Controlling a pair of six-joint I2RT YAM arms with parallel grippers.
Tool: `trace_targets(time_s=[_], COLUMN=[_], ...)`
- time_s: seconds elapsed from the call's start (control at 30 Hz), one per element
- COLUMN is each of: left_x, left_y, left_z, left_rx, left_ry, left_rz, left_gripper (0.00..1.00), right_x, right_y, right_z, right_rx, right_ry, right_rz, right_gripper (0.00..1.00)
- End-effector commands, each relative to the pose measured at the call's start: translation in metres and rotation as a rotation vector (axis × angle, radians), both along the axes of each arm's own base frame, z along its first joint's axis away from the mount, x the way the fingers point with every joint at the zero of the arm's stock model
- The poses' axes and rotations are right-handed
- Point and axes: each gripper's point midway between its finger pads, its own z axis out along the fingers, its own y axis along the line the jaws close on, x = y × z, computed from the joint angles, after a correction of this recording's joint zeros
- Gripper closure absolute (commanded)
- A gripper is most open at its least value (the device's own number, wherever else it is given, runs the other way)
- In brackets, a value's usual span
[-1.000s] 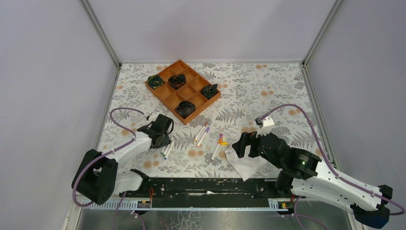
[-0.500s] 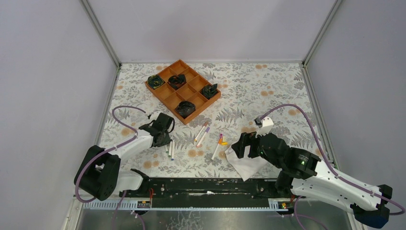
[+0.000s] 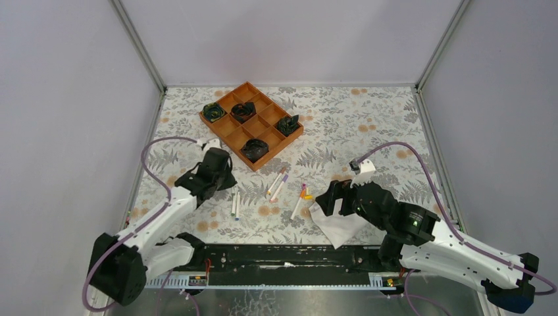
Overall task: Insert the pens into the pen caps
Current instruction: Pick up the pen from the center of the board.
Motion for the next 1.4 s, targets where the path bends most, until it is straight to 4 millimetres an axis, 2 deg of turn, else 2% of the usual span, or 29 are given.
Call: trace_targets(time_s=[0.0, 0.13, 0.27, 0.4, 0.47, 0.63, 0.87, 1.3, 1.37], left_x=[0.009, -0.015, -0.059, -0.088, -0.1, -0.118, -0.128, -0.131, -0.131], left_y=[-0.047, -0.099, -0.149, -0.177, -0.187, -0.205, -0.217, -0.224, -0.225], left_z=[0.064, 0.104, 0.139, 0.158, 0.161, 0.167, 0.167, 0.171, 0.171], left_rx=[-0.155, -0.332, -0.546, -0.666, -0.698, -0.724, -0.727, -0.742, -0.741], left_ry=[-0.212, -0.339, -0.418, -0.456, -0.445, -0.436, -0.424, -0.437, -0.438], left_rz=[-0.234, -0.474, -0.712, -0.828, -0.872, -0.953, -0.996, -1.003, -1.001], left_gripper=[1.0, 1.0, 1.0, 1.0, 1.0, 1.0, 1.0, 1.0, 1.0], right_x=[0.005, 0.005, 0.006, 0.007, 0.008, 0.01, 0.01, -0.001, -0.002], right_y=[0.016, 0.029, 0.044, 0.061, 0.069, 0.084, 0.089, 0.1, 0.102], right_z=[0.023, 0.034, 0.047, 0.058, 0.064, 0.071, 0.077, 0.067, 0.067], right_rx=[0.11, 0.17, 0.238, 0.293, 0.323, 0.368, 0.391, 0.41, 0.416], right_ry=[-0.029, -0.027, -0.017, 0.001, 0.005, 0.013, 0.013, 0.062, 0.065], right_rz=[0.003, 0.026, 0.044, 0.069, 0.079, 0.101, 0.111, 0.174, 0.187], right_gripper=[0.06, 0.06, 0.06, 0.08, 0.11, 0.15, 0.25, 0.64, 0.76])
